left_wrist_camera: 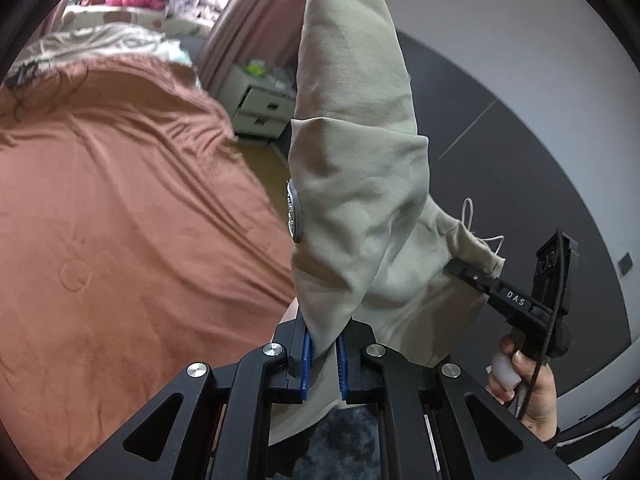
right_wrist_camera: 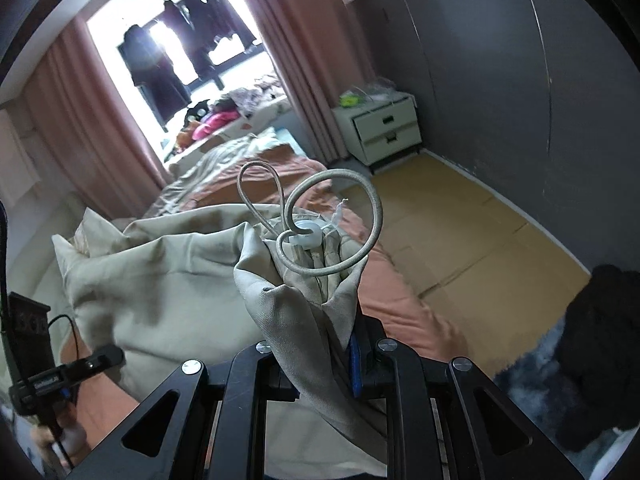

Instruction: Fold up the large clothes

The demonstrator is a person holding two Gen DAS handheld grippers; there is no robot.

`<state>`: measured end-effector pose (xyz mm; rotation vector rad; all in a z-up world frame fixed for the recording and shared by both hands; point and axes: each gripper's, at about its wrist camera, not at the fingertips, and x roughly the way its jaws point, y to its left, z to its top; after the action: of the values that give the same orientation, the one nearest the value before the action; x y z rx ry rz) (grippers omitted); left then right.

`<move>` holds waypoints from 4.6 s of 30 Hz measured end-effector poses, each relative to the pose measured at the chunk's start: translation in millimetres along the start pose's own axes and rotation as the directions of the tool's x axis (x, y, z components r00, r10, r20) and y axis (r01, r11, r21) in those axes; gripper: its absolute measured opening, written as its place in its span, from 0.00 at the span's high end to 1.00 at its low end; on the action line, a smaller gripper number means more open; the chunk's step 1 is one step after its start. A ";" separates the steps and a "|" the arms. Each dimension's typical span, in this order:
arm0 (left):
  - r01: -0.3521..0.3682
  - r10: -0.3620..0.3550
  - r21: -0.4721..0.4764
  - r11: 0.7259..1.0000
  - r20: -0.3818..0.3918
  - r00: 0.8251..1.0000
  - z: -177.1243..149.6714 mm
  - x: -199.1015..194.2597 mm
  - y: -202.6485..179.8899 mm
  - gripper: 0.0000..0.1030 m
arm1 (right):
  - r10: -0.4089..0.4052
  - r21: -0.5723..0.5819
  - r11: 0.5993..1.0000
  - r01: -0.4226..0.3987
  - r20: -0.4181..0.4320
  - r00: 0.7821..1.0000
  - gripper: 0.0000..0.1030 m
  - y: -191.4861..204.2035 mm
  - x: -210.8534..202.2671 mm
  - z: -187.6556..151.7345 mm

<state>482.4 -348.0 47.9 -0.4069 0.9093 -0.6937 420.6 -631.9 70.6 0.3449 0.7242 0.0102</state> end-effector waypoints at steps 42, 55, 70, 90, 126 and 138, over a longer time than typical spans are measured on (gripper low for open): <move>-0.215 0.216 0.033 0.976 -0.268 0.939 -37.1 153.7 139.7 0.35 | -0.313 0.238 0.901 0.363 -0.221 0.924 0.41 -126.9 105.2 -100.1; -0.160 0.155 0.009 0.987 -0.311 0.938 -54.0 177.9 136.8 0.37 | -0.159 0.463 0.855 0.232 -0.192 0.969 0.79 -153.5 105.2 -156.1; -0.166 0.187 0.094 0.982 -0.292 0.938 -43.5 175.7 124.5 0.43 | -0.312 0.471 0.803 0.365 -0.189 0.931 0.77 -158.2 108.9 -148.9; -0.191 0.216 0.166 0.967 -0.151 0.965 -35.6 39.8 108.0 0.19 | -0.310 0.293 0.898 0.328 -0.110 0.945 0.27 -43.1 22.9 -145.0; -0.345 0.288 0.126 0.930 0.333 0.898 -124.5 -294.3 81.6 0.01 | -0.147 0.065 0.988 0.141 0.106 0.983 0.00 152.9 -120.0 -198.4; -0.417 0.336 0.117 0.901 0.419 0.844 -189.8 -369.0 74.0 0.01 | -0.023 -0.065 0.997 0.031 0.120 0.993 0.00 215.2 -157.3 -246.2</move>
<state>197.3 -44.0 110.4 -0.1600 0.5068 -0.3152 165.6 -373.6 68.6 0.2699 0.6090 -0.0115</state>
